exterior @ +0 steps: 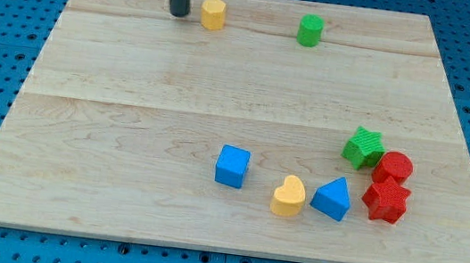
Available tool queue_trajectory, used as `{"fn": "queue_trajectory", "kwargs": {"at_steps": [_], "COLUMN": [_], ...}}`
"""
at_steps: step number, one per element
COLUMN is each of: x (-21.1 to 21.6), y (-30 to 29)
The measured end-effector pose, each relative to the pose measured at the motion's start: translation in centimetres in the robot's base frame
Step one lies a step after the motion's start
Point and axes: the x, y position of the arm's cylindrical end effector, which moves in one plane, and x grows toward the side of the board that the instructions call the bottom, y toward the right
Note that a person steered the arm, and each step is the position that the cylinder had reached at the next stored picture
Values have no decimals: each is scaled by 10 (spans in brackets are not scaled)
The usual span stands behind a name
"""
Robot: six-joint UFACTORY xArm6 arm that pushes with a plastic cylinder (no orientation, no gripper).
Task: Push the blue cube towards middle left
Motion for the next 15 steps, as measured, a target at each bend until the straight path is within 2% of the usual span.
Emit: {"fn": "queue_trajectory", "kwargs": {"at_steps": [1,2,3,4,6,7,9,10,11,12,13,15], "x": [-3,29,38,90,234,287,269,337,338,274,215,146], "y": [28,52,52,52,202,175,9,33,-17,-22,-58,-96]}}
